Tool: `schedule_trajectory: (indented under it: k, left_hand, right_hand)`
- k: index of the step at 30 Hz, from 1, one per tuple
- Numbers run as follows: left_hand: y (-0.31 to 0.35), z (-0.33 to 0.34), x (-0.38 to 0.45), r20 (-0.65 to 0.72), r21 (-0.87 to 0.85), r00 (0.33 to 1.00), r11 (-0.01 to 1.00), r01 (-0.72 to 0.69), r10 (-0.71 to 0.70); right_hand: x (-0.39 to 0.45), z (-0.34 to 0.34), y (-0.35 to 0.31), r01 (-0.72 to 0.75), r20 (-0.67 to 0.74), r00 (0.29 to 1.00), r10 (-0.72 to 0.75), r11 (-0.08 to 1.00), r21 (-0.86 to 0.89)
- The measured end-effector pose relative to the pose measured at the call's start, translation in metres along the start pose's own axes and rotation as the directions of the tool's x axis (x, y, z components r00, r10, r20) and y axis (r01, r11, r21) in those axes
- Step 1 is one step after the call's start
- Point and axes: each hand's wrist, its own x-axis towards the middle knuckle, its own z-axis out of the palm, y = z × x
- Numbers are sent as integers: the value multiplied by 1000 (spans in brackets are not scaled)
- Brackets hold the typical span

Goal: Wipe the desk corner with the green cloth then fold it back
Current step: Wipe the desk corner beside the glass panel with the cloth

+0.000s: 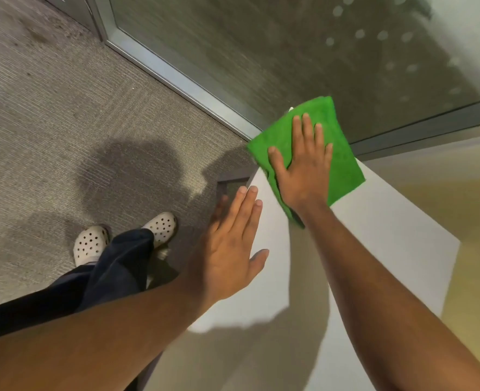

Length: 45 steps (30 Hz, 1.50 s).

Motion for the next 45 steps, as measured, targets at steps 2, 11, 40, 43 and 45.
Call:
schedule_trajectory:
  k: [2,11,40,43,45]
  left_hand:
    - [0,2,-2,-13,23,1000,999,-24,25]
    - [3,6,-4,-69,43,987,989,-140,143]
    - [4,1,-4,-41,70,990,989,-129,132]
    - [3,-1,-3,-51,48,991,991,-123,126]
    - [4,-2,-3,-61,45,991,992,-120,122]
  right_hand:
    - [23,-1,-5,-116,-23,993,117,992,39]
    - [-28,-1,-3,92,31,995,-92,996,-3]
    - [15,-1,-5,43,-3,999,-43,997,66]
    - [-25,-1,11,219,36,974,-224,968,121]
    - [-52,0,22,310,70,944,-322,941,139]
